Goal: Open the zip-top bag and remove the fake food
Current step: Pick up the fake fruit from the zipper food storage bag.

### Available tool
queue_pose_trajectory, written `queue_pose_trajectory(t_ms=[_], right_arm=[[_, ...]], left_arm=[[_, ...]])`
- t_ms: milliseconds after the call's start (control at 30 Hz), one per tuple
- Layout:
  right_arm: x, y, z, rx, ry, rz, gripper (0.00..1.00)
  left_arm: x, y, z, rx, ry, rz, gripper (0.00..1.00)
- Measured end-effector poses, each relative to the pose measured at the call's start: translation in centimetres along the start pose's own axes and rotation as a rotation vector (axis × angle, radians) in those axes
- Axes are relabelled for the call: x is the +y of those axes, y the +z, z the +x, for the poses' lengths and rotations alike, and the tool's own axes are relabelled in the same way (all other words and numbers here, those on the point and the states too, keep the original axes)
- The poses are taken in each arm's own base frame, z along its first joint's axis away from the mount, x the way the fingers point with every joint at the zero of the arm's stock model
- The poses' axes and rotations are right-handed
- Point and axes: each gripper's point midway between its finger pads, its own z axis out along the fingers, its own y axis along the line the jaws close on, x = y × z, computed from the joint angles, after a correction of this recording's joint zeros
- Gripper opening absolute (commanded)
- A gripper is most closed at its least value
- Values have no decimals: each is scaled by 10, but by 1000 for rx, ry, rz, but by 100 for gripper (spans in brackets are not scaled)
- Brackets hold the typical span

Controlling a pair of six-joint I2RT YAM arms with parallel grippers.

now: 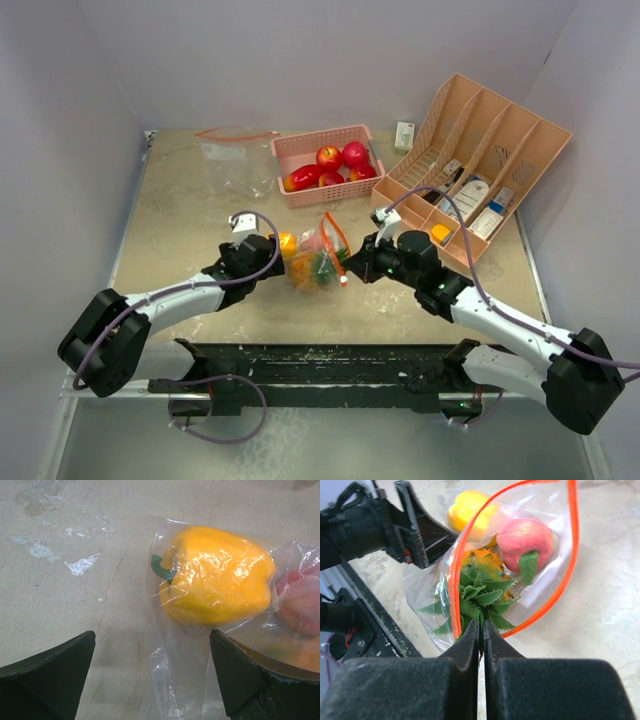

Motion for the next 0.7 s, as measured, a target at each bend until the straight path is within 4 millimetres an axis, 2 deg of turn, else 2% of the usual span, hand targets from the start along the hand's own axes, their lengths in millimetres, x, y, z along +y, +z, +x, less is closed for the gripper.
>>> queue_pose_trajectory(t_ms=[233,333,400,500,600,700], right_arm=[[-25,-12,-11,0,19,118,0],[-26,-17,-24,-21,19,133,0],[-24,-20,-31,-36,14,135,0],[-24,-22,-32,-34,12,139,0],[-25,-25,-29,-22,15,145,0],[-23,-30,-31,-16,15,148,0]], left_arm=[[-5,0,-1,-1,-8,24,99],[-10,0,-2,-1,-22,42,97],[-13,1,-2,-1,-31,54,92],[-15,7,2,6,-42,53,69],[-21,16,9,23,-55,54,34],[-32,20,15,45,-65,91,7]])
